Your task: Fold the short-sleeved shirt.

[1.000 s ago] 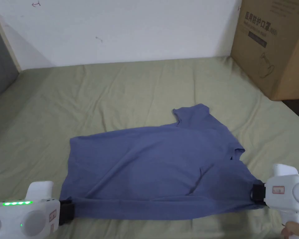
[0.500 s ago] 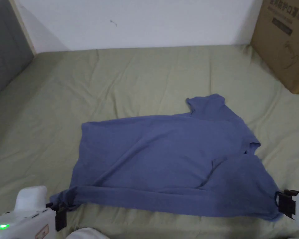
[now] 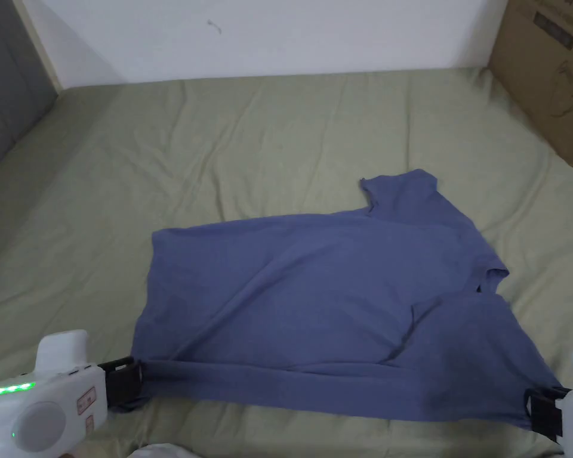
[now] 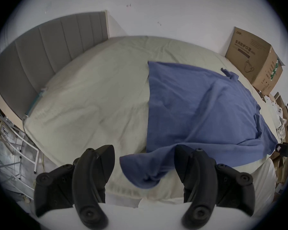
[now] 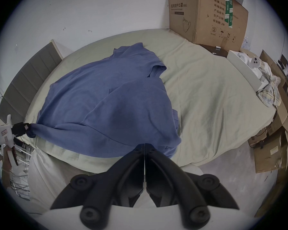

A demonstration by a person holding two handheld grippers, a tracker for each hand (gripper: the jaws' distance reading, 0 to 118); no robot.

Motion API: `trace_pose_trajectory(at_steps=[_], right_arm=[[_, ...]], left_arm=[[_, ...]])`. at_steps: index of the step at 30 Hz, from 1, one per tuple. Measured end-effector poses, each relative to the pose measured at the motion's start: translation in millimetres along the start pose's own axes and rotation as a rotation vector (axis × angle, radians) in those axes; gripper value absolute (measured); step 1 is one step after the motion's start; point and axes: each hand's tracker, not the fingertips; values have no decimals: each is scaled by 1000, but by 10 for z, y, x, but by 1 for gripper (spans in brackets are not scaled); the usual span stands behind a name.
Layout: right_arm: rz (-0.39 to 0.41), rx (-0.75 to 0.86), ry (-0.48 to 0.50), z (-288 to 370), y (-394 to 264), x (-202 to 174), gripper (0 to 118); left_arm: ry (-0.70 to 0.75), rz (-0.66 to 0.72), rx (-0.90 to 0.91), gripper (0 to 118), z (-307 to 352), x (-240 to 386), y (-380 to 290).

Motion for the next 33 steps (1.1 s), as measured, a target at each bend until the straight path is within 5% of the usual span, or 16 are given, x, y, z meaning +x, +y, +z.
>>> trace_pose_trajectory(at_steps=[1,4,9,10,11,12,13,17,19,21,23,25,33], right_arm=[[-5,-4,2,-13,9,4,1],[-18,-4,3,2,32,8,1],[4,-12,38,-12,109,29,6],[17,-9,34,-18,123,31,23],[30,1,20,-30,142,32,61],[44,3,9,-65,169,42,86],[53,-2,10,-102,199,58,95],[51,-65,-24,-334,283,169,95],[45,-119,27,-437,283,250,84],[26,-144,52,-483,259,299,7],[12,-113,-6,-471,215,310,4],[-48,-102,44,-397,222,336,4],[-47,-32,47,-158,465,282,4]], left_arm=[[-26,14,-48,78,-87,-12,-14],[-55,7,-46,8,-93,5,-63],[-58,-43,-41,8,1,52,-53],[-66,-33,-39,8,19,23,-43],[-74,-15,-37,8,37,-2,-36],[-81,2,-31,8,93,15,-24],[-86,10,-27,8,109,10,-22],[-74,-15,-23,8,164,97,-16],[-67,-30,-22,8,172,120,-28],[-67,-32,-26,8,145,67,-16],[-67,-30,-24,8,169,65,-31],[-71,-24,-22,8,172,54,-31],[-72,-31,-19,8,222,65,59]])
